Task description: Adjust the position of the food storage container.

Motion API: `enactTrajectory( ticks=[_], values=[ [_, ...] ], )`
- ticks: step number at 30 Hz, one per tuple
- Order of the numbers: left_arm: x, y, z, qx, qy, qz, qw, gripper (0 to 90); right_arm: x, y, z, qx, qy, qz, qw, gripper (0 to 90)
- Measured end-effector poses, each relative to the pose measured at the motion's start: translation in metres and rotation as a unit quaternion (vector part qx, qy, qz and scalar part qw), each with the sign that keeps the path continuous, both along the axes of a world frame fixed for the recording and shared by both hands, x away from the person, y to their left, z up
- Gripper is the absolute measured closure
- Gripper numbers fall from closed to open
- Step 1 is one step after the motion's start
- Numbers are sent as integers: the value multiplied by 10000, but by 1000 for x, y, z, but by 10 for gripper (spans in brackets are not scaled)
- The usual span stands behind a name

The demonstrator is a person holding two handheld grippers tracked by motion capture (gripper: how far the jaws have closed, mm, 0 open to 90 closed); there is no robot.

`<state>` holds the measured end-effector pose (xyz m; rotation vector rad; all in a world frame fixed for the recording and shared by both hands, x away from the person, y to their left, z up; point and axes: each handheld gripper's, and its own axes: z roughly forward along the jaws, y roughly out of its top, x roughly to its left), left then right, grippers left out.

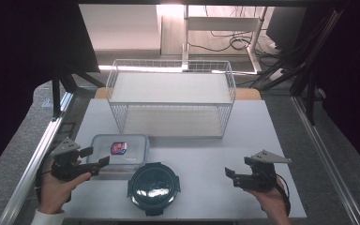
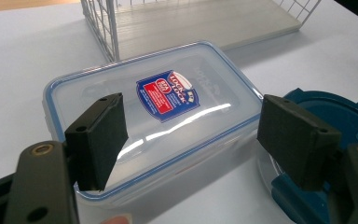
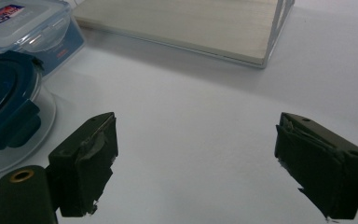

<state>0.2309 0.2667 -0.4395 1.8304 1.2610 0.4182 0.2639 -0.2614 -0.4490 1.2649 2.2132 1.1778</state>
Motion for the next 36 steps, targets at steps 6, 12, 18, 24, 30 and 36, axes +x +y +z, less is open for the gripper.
enactTrajectory(
  ticks=[6,12,18,24,30,36],
  values=[
    [0,0,-1,-9,34,23,10000,238,0,0,-3,-54,43,-38,10000,133],
    [0,2,0,-8,5,28,10000,251,0,0,-5,-97,91,-89,9999,139],
    [-1,0,0,11,44,27,10000,275,0,0,-7,-125,125,-76,9998,144],
    [-1,-2,-1,29,77,-39,10000,317,0,-1,-7,-133,141,-86,9998,155],
    [-4,-3,-2,35,98,-329,9994,436,0,-1,-6,-140,138,-90,9998,156],
    [-9,-7,-4,264,153,-566,9979,527,0,0,-6,-169,152,-85,9997,157]
  ],
)
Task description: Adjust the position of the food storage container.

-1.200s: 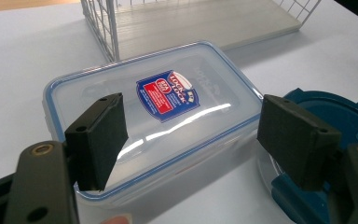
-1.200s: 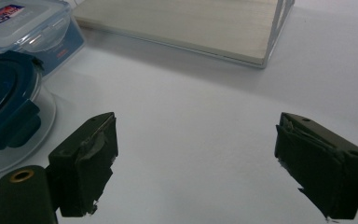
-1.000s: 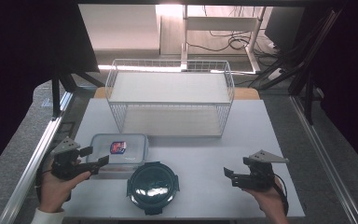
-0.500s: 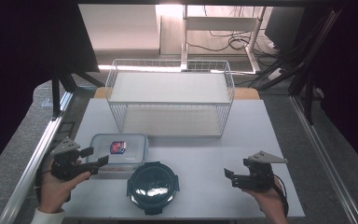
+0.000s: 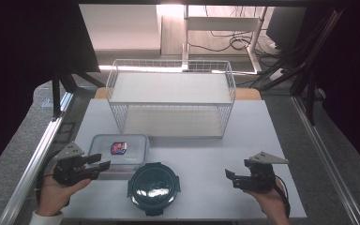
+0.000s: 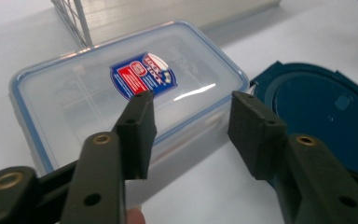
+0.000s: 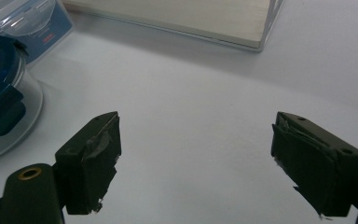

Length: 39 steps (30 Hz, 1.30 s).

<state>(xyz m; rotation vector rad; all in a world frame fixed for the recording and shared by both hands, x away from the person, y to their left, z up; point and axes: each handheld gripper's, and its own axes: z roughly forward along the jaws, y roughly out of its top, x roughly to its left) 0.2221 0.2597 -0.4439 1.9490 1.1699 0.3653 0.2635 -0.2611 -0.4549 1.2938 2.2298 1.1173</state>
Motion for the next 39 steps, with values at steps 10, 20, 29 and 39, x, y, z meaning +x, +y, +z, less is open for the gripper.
enactTrajectory(
  ticks=[10,20,29,39],
  values=[
    [-6,-5,-7,281,217,-253,9990,721,0,-2,1,-15,9,5,10000,159],
    [-5,-11,-30,602,714,-515,9943,889,1,-3,-1,-58,69,-40,10000,160],
    [4,-24,-47,1148,789,-538,9888,895,2,-1,-4,-123,137,12,9998,160],
    [15,-33,-49,1141,615,-389,9908,896,3,0,-6,-168,189,51,9997,160]
  ],
)
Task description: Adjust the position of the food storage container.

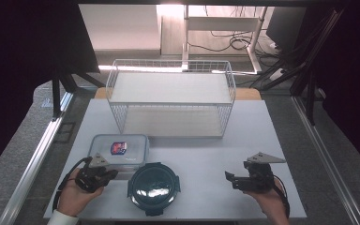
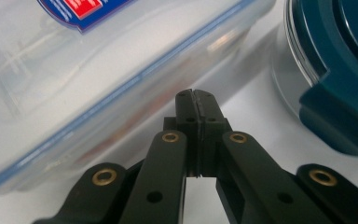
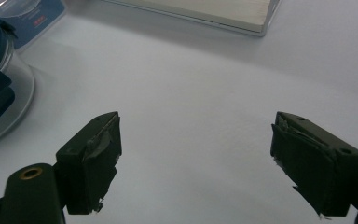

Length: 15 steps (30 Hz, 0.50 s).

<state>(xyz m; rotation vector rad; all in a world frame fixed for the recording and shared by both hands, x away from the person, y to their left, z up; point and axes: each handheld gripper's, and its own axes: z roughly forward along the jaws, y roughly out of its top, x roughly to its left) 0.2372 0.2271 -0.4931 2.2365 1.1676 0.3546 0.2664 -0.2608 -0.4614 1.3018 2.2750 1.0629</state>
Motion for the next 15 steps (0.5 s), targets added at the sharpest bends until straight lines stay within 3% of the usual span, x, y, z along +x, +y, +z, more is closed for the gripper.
enactTrajectory(
  ticks=[11,15],
  values=[
    [10,-14,4,-38,-52,-91,9999,897,1,-1,-1,-16,18,-23,10000,160],
    [15,-15,7,-182,-121,-72,9997,896,0,-1,-2,-37,18,-29,10000,160]
  ],
)
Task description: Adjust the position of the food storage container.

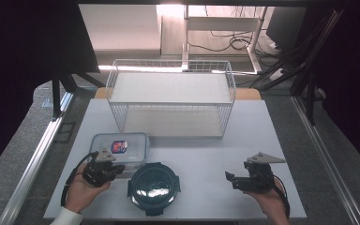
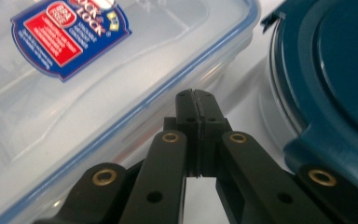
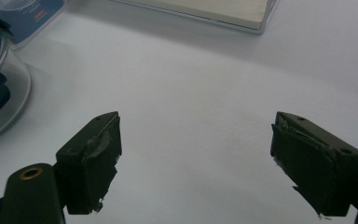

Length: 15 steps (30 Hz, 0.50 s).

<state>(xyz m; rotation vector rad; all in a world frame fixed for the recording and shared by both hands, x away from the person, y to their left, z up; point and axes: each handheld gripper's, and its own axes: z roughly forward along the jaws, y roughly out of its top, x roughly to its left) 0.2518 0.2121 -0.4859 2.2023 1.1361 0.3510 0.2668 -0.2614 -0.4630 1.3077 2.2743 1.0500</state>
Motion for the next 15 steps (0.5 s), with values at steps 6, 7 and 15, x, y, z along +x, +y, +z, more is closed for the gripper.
enactTrajectory(
  ticks=[6,7,15],
  values=[
    [7,-2,4,-110,-103,45,9999,898,0,1,-2,-9,28,11,10000,160],
    [8,-3,4,-124,-105,25,9999,898,0,1,-2,-15,24,13,10000,160],
    [8,-10,1,20,-44,-147,9999,899,0,0,-2,-22,25,-2,10000,160]
  ],
)
